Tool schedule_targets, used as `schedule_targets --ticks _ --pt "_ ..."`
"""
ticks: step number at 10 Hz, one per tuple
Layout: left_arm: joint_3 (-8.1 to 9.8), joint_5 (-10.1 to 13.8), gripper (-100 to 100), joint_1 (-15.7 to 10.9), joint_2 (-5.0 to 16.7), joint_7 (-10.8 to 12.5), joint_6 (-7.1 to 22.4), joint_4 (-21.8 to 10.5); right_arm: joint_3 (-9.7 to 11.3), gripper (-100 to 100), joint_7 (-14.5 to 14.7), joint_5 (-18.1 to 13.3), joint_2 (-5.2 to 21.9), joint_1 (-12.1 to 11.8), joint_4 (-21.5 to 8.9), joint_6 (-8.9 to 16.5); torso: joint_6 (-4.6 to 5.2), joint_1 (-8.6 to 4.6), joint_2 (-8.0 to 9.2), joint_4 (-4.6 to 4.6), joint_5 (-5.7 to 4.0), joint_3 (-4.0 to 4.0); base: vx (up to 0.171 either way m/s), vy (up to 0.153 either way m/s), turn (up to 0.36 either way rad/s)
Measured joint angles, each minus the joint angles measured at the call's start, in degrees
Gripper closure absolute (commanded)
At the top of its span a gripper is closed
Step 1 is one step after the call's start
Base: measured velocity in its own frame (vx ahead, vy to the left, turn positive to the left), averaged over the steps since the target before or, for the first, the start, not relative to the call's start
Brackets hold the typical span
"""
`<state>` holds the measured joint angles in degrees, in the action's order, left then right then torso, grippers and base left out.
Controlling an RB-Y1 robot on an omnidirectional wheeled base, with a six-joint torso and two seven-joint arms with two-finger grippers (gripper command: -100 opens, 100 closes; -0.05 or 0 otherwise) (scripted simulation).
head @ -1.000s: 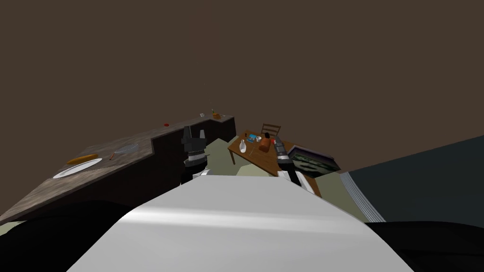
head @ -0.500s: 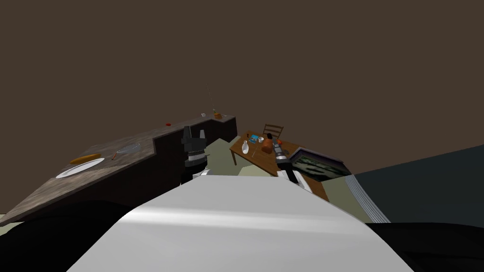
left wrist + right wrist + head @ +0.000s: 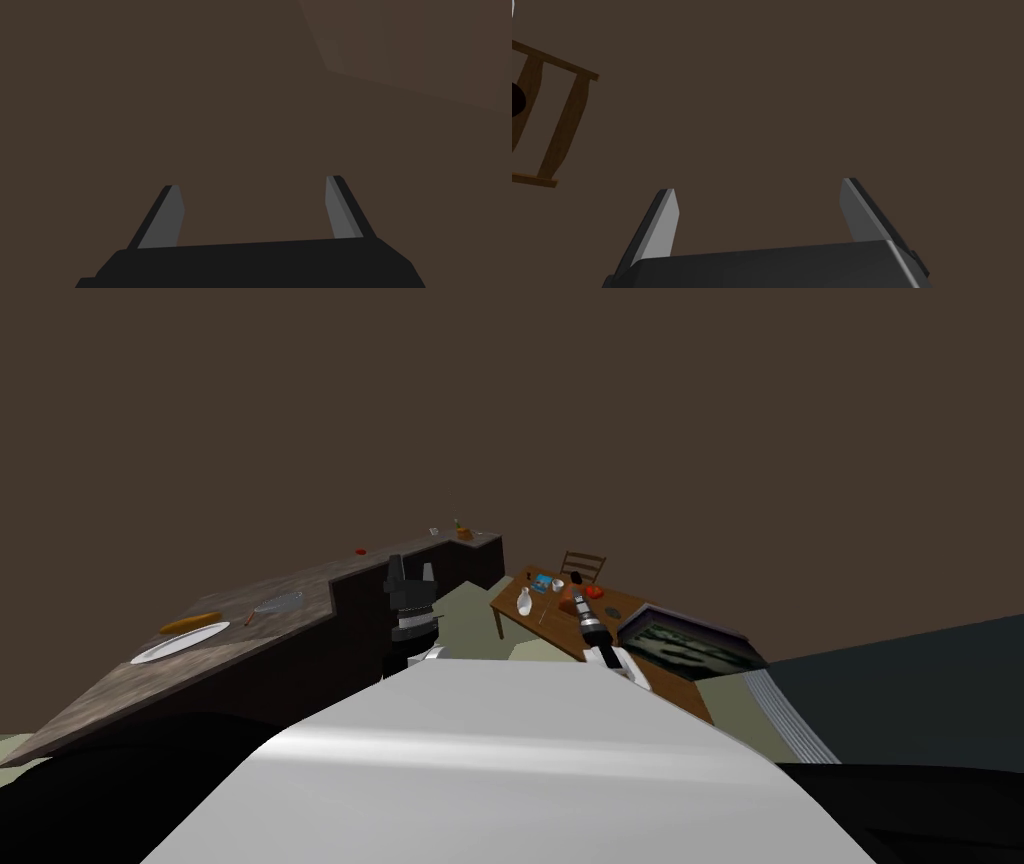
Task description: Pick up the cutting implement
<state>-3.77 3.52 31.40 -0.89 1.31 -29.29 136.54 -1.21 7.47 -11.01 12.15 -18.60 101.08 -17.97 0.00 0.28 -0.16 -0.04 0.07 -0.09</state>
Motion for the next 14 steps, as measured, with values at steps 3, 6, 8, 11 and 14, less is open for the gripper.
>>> schedule_targets --ticks 3,6,8,11,14 --pt "0.00 0.0 0 0.0 0.0 0.0 0.0 0.0 0.0 -100 1.5 -1.1 1.0 2.0 -5.0 2.2 0.00 0.04 -0.06 -0.01 0.01 -0.04 0.054 0.077 0.021" --pt "0.00 0.0 0 0.0 0.0 0.0 0.0 0.0 0.1 -100 2.6 -1.8 1.8 3.9 -9.5 4.3 0.02 -0.05 0.00 -0.01 0.00 0.00 0.041 0.066 0.031" --pt "0.00 0.0 0 0.0 0.0 0.0 0.0 0.0 0.0 -100 3.4 -2.4 2.3 5.4 -13.4 5.1 0.02 -0.07 0.07 0.01 0.00 0.03 0.045 0.072 0.025" --pt "0.00 0.0 0 0.0 0.0 0.0 0.0 0.0 0.5 -100 5.0 -3.7 3.3 7.1 -17.4 8.7 0.02 0.03 -0.05 -0.02 0.02 -0.04 0.052 0.076 0.023" --pt "0.00 0.0 0 0.0 0.0 0.0 0.0 0.0 0.3 -100 5.9 -4.2 4.0 9.0 -22.3 9.5 0.03 -0.10 0.08 0.01 -0.01 0.04 0.035 0.060 0.030"
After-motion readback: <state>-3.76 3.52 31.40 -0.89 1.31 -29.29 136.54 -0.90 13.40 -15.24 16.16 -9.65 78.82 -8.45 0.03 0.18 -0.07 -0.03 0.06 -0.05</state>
